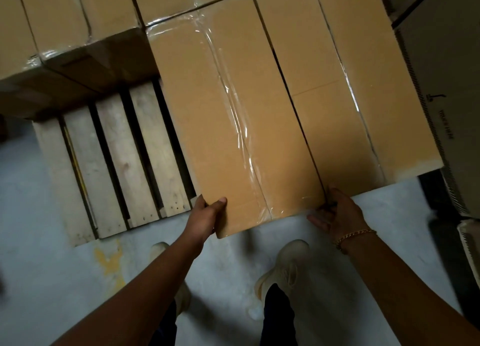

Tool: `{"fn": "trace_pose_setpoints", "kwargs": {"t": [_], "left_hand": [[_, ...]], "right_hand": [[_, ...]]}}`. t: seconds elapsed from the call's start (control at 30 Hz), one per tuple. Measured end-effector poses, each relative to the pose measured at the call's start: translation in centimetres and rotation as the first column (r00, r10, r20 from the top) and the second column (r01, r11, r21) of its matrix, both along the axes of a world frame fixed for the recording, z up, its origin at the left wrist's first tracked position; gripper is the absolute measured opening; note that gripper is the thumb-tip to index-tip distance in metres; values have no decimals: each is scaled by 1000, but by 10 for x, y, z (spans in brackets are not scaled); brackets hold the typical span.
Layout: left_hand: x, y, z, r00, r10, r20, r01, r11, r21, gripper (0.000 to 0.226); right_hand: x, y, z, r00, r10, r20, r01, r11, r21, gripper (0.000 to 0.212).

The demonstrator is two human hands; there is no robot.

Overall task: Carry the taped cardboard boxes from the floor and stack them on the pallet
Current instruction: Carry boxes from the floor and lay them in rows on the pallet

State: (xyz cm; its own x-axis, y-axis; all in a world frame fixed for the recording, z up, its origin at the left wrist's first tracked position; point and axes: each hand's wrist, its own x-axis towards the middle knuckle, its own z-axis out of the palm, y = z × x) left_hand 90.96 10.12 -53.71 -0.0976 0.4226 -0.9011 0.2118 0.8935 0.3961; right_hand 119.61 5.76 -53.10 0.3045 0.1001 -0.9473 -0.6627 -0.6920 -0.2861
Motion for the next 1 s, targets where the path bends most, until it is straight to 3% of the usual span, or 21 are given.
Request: {"fn": "trace_pose_setpoints", "kwargs": {"t": [0.13, 0.23, 0.3, 0.53, 0.63, 0.7, 0.8, 0.9, 1.0], "left_hand": [[-3, 11, 6, 999, 30, 26, -30, 999, 34, 55], [-10, 18, 14, 999, 17, 36, -21, 996, 86, 53], [-17, 23, 21, 999, 8, 45, -13, 994, 111, 58], [-63, 35, 43, 996, -78, 43, 70, 982, 177, 72], [-94, 42, 54, 992, -124, 34, 113, 969, 218, 68], [-119, 45, 61, 987, -162, 18, 153, 959, 240, 66], [-165, 52, 75, 970, -242, -36, 243, 930, 276, 66], [-212, 61, 93, 923, -355, -151, 385, 867, 315, 66], [-253, 67, 114, 857, -446, -257, 513, 779, 359, 67]], "right_hand": [[-16, -7, 4, 999, -4, -38, 5, 999, 33, 50], [-33, -10, 11, 998, 29, -48, -28, 999, 23, 32], [-42, -14, 14, 997, 65, -49, -64, 998, 27, 30], [-80, -22, 31, 985, 174, -18, -174, 985, 20, 69], [-98, -23, 41, 938, 312, 150, -303, 950, -77, 40], [-112, -26, 41, 864, 422, 277, -401, 907, -131, 49], [-154, -26, 63, 789, 512, 340, -481, 859, -178, 74], [-199, -20, 84, 709, 601, 369, -594, 791, -148, 74], [-242, -6, 107, 571, 701, 428, -724, 676, -141, 75]]}}
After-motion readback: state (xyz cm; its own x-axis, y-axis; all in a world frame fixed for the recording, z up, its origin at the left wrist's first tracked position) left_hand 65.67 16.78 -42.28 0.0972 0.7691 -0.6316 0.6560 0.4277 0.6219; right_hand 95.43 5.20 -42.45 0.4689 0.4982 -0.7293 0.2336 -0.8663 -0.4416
